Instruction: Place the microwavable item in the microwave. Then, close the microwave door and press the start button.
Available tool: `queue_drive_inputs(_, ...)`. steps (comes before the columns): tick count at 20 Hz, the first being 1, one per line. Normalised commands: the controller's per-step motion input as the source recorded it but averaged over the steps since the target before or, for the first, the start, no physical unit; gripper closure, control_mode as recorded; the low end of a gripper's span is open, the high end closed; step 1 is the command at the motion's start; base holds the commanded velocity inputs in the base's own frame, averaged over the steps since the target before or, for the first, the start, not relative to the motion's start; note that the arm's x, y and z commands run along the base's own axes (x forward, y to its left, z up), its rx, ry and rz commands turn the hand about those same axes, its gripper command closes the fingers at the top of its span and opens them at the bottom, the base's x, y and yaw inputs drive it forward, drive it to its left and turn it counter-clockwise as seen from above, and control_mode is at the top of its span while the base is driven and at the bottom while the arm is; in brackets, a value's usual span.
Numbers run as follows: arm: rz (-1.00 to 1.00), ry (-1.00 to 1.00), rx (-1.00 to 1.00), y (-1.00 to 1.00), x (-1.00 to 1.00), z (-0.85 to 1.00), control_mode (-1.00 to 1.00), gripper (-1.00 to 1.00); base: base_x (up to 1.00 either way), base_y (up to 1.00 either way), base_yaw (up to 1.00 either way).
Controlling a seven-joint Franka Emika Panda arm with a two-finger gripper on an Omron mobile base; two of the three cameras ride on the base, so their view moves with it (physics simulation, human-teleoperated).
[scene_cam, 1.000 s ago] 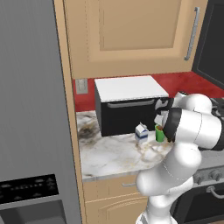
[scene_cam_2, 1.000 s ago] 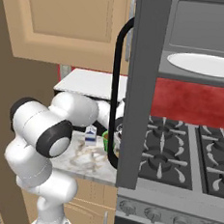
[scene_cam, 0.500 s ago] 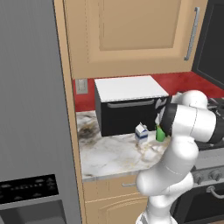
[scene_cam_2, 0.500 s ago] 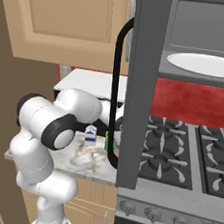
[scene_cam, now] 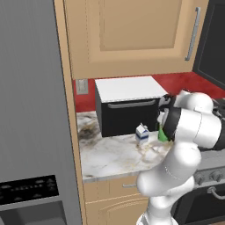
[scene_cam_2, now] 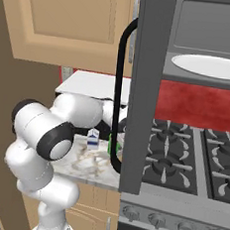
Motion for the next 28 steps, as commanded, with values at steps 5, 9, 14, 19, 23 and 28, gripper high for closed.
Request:
queue_drive_inputs(5, -0.1, -0.06, 0.0, 0.02, -0.59, 0.73, -1.0, 1.0, 0.0, 0.0, 0.0)
queue_drive_inputs(9, -0.12, -0.02, 0.0, 0.0, -0.53, 1.0, -1.0, 1.0, 0.0, 0.0, 0.0)
queue_drive_inputs(14, -0.08, 0.0, 0.0, 0.15, -0.53, 0.94, -1.0, 1.0, 0.0, 0.0, 0.0)
queue_drive_inputs(19, -0.07, 0.0, 0.0, 0.34, -0.54, 0.83, -1.0, 1.0, 0.0, 0.0, 0.0)
queue_drive_inputs(23, -0.05, 0.0, 0.0, 0.29, -0.54, 0.44, -1.0, 1.0, 0.0, 0.0, 0.0)
queue_drive_inputs(28, 0.0, 0.02, 0.0, 0.4, -0.24, 0.07, -1.0, 1.0, 0.0, 0.0, 0.0)
